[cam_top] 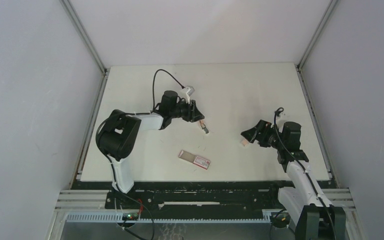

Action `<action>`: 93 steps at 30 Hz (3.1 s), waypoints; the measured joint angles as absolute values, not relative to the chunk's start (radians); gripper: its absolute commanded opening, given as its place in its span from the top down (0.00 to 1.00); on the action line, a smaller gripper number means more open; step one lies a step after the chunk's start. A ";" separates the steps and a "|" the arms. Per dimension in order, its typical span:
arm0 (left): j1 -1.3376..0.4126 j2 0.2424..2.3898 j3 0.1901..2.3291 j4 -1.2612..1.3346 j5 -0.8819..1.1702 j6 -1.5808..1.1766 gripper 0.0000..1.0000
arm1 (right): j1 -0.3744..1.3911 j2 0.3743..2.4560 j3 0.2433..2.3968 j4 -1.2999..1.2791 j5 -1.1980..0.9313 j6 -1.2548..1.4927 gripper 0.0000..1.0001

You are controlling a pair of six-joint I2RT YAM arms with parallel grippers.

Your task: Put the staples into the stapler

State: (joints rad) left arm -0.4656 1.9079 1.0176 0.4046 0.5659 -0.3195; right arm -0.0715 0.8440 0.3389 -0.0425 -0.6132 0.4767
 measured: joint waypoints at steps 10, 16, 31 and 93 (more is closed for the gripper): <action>-0.474 1.911 1.018 0.387 0.579 -0.296 0.74 | -0.072 0.847 0.339 -0.041 -0.619 0.477 0.15; -0.491 1.901 1.014 0.384 0.539 -0.276 0.85 | -0.072 0.847 0.339 -0.041 -0.626 0.477 0.16; -0.708 1.601 0.743 0.411 0.064 -0.250 0.91 | -0.012 0.821 0.339 -0.044 -0.564 0.479 0.16; -1.065 1.583 0.775 0.184 -0.419 -0.539 0.52 | 0.577 1.637 0.521 0.456 -0.347 0.836 0.62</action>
